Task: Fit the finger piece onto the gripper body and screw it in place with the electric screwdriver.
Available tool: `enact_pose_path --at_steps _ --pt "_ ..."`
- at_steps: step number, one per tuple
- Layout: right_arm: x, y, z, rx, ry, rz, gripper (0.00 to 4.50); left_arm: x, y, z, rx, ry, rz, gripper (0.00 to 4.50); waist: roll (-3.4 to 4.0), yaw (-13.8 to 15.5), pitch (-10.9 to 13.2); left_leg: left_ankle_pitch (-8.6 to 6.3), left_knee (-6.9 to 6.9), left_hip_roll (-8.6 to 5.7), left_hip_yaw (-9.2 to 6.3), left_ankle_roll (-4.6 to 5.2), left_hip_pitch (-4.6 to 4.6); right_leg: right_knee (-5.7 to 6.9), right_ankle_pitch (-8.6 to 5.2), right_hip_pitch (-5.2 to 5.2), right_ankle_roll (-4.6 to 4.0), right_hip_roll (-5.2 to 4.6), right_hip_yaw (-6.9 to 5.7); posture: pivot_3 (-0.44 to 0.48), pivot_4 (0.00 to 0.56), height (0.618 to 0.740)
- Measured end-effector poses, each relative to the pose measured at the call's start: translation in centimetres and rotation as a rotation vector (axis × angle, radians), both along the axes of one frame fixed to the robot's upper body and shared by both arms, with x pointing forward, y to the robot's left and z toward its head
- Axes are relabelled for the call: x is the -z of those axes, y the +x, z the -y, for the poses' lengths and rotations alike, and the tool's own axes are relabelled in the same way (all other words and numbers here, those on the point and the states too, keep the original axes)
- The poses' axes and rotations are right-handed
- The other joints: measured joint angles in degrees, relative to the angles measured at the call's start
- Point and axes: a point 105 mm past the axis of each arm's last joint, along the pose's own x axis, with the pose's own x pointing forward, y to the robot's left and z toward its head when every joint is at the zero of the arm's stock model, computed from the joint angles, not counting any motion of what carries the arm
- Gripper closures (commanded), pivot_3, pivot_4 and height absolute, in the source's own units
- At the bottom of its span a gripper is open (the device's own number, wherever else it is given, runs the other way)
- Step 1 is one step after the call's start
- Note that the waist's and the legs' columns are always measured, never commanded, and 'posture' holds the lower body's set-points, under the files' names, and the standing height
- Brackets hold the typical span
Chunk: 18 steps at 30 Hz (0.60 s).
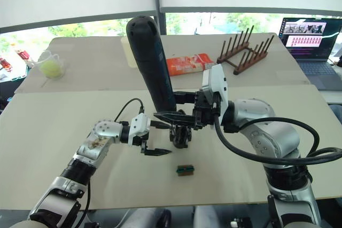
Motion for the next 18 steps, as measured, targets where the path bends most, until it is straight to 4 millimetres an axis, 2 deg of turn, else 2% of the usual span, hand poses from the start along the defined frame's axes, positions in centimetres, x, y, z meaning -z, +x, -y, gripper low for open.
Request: enact_pose_path --at_steps 18 --pt "0.25 -0.1 0.02 0.004 -0.009 0.001 2.6 0.0 -0.01 0.0 0.001 0.0 0.0 0.0 0.0 0.0 0.0 0.0 0.0 0.0 0.0 0.0 0.0 0.0 0.0 0.0 0.0 0.0 0.0 0.0 0.15 0.74"
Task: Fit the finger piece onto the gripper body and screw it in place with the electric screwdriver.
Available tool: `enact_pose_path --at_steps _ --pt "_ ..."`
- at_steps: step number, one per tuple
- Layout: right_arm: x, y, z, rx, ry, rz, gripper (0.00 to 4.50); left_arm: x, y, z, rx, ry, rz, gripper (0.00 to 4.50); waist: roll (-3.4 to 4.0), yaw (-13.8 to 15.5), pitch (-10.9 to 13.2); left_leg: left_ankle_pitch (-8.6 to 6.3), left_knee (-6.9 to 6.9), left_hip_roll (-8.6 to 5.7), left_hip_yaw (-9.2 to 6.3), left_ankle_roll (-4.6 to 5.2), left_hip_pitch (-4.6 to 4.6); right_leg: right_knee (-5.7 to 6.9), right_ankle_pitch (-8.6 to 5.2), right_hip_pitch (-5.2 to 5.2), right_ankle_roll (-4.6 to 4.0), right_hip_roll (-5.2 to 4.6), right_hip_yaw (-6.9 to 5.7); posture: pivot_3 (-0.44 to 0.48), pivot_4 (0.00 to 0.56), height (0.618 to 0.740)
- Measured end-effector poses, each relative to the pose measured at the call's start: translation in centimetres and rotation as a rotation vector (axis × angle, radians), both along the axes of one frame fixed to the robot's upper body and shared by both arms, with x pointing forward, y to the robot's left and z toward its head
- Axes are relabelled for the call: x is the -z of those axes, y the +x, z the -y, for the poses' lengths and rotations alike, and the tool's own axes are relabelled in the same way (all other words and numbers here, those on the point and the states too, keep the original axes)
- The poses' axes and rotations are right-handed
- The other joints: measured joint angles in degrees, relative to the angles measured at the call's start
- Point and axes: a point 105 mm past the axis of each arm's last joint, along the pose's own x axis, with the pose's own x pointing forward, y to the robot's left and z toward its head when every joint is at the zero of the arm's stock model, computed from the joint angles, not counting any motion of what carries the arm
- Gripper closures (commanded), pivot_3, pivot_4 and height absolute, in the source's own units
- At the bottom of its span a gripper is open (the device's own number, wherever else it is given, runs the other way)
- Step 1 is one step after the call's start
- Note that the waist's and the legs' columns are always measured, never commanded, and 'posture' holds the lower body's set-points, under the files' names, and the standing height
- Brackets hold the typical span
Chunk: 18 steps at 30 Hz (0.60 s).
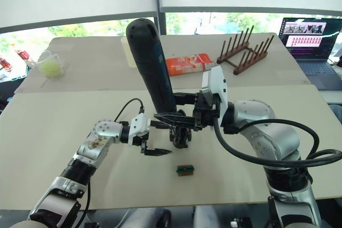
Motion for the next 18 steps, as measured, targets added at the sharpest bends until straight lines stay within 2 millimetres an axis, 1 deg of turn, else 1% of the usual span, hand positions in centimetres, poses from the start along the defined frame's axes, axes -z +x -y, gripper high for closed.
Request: enact_pose_path --at_steps 18 --pt "0.25 0.35 0.12 0.016 -0.011 -0.001 2.6 -0.01 0.0 0.0 0.0 -0.001 0.002 0.0 0.0 0.0 0.0 0.0 0.0 0.0 -0.01 0.0 0.0 0.0 0.0 0.0 0.0 0.0 0.0 0.0 0.15 0.74"
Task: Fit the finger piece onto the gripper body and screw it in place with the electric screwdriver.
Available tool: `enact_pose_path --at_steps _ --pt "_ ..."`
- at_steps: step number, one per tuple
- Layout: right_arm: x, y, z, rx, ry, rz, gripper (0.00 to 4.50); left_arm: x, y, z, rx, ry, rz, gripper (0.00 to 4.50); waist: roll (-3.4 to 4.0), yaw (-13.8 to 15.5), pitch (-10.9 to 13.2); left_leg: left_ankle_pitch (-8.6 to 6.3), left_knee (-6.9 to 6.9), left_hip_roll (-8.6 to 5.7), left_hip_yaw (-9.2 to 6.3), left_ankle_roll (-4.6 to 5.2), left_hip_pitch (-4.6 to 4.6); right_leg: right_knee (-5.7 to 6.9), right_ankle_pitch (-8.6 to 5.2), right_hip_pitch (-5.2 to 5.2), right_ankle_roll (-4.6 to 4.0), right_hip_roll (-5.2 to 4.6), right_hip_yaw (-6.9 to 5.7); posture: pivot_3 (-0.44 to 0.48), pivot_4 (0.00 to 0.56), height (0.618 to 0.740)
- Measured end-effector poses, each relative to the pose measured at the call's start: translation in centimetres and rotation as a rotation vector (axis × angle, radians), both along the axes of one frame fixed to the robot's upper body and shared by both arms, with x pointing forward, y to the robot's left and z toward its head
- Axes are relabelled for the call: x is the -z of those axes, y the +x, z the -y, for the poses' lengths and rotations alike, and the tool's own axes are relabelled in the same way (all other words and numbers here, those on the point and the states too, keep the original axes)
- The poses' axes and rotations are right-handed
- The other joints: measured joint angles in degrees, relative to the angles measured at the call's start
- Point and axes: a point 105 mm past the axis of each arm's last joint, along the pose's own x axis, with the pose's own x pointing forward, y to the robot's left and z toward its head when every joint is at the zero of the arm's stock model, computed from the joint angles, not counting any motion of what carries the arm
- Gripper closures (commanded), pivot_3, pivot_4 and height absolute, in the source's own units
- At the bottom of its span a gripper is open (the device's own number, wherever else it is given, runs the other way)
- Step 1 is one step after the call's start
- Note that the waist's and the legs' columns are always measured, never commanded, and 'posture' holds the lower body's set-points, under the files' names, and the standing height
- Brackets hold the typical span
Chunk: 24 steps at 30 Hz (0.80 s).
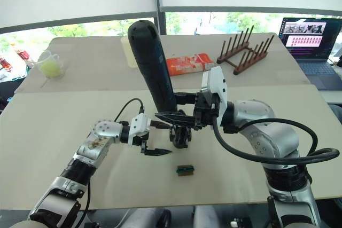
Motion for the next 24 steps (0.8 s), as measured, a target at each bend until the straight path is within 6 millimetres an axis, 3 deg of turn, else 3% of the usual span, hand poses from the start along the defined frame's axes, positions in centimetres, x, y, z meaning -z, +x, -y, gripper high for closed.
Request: enact_pose_path --at_steps 13,24 --pt "0.4 -0.2 0.1 -0.011 -0.011 -0.005 2.6 0.0 0.0 0.1 -0.003 -0.003 0.001 0.0 0.0 0.02 0.0 0.0 0.0 0.0 0.01 0.0 0.0 0.0 0.0 0.01 0.0 0.0 -0.01 0.0 0.15 0.74" --pt "0.5 0.0 0.2 -0.003 -0.01 0.005 2.6 0.9 0.9 2.2 -0.033 -0.027 -0.041 0.0 -0.01 0.02 0.0 0.0 0.01 -0.01 0.0 0.0 0.0 0.0 0.0 0.02 0.0 -0.01 0.0 0.0 0.15 0.74"
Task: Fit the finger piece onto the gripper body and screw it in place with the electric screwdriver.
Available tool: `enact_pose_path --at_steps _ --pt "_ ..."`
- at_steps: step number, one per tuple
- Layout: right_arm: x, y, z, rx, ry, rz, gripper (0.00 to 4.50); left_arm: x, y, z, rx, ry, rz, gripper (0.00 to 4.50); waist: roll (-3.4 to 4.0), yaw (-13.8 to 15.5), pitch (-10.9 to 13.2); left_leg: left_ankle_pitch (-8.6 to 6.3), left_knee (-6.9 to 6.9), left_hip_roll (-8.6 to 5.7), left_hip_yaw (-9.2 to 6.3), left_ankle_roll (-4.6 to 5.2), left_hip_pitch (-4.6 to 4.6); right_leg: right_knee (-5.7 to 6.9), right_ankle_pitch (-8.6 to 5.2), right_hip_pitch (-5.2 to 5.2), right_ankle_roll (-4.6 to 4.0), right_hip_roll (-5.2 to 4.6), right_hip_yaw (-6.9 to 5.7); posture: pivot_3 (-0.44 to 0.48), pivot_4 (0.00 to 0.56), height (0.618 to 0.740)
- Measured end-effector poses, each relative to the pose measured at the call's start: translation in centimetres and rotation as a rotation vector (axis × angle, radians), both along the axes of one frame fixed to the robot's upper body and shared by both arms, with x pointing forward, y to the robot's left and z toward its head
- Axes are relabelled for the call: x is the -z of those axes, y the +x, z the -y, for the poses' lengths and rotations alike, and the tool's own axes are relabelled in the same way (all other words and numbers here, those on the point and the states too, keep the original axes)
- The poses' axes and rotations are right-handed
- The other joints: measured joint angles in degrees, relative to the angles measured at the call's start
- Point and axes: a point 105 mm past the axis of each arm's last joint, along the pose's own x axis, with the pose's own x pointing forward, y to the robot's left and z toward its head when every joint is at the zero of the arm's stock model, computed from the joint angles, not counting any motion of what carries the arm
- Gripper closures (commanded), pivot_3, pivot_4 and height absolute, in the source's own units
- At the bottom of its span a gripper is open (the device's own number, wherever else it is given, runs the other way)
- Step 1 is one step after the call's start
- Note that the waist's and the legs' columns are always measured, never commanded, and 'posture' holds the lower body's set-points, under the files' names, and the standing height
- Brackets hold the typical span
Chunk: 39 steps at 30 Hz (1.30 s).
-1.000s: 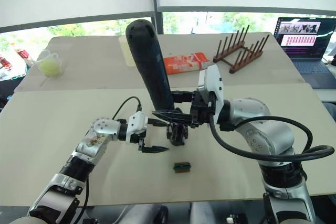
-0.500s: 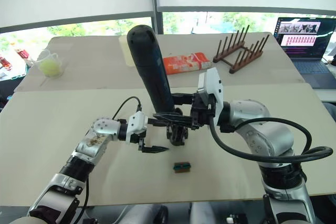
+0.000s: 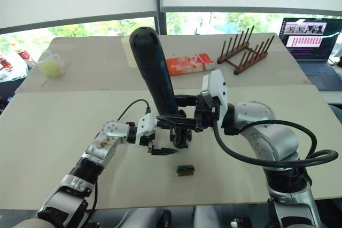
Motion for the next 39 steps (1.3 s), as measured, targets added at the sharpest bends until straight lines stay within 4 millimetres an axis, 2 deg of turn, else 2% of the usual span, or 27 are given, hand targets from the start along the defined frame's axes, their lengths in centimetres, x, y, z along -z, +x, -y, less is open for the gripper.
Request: enact_pose_path --at_steps 3,6,16,22,31,39 --pt "0.0 0.1 0.0 0.004 0.001 -0.001 2.6 0.2 0.1 0.4 -0.003 -0.011 -0.012 0.89 0.0 -0.02 0.0 0.0 0.0 0.0 0.0 0.0 0.0 0.0 0.0 0.0 0.0 0.0 0.0 0.0 0.15 0.74" --pt "0.0 0.3 0.2 0.014 0.005 -0.005 2.6 0.4 0.0 0.7 0.012 -0.011 0.0 2.25 -0.01 0.09 -0.01 0.0 0.02 0.0 0.0 0.0 0.01 0.0 0.0 0.03 0.0 -0.01 -0.01 0.0 0.15 0.74" --pt "0.4 1.1 1.1 0.016 0.007 -0.069 2.6 0.7 0.6 1.5 0.029 -0.021 0.026 2.24 -0.1 0.96 -0.09 0.0 0.1 -0.06 -0.01 0.02 0.05 0.0 0.01 0.14 0.02 0.0 -0.02 0.0 0.15 0.74" --pt "0.7 0.5 1.4 -0.027 -0.014 -0.076 2.6 0.8 0.5 1.7 0.036 -0.018 0.032 2.24 -0.24 1.47 -0.19 -0.01 0.1 -0.04 -0.01 0.02 0.07 -0.01 0.01 0.16 0.02 -0.04 0.0 0.0 0.15 0.74" --pt "1.0 0.8 1.0 -0.012 -0.027 -0.014 2.6 0.8 0.6 1.7 0.032 -0.016 0.029 2.24 -0.3 1.44 -0.25 -0.01 0.1 -0.03 -0.01 0.02 0.11 0.01 0.01 0.19 0.02 -0.05 -0.01 0.0 0.15 0.74" --pt "1.6 1.6 1.3 -0.01 -0.006 -0.04 2.6 1.0 0.7 1.6 0.026 -0.008 0.026 2.24 -0.53 1.42 -0.54 -0.01 0.09 -0.03 -0.02 0.02 0.16 0.01 0.01 0.22 0.02 0.0 -0.01 0.0 0.15 0.74"
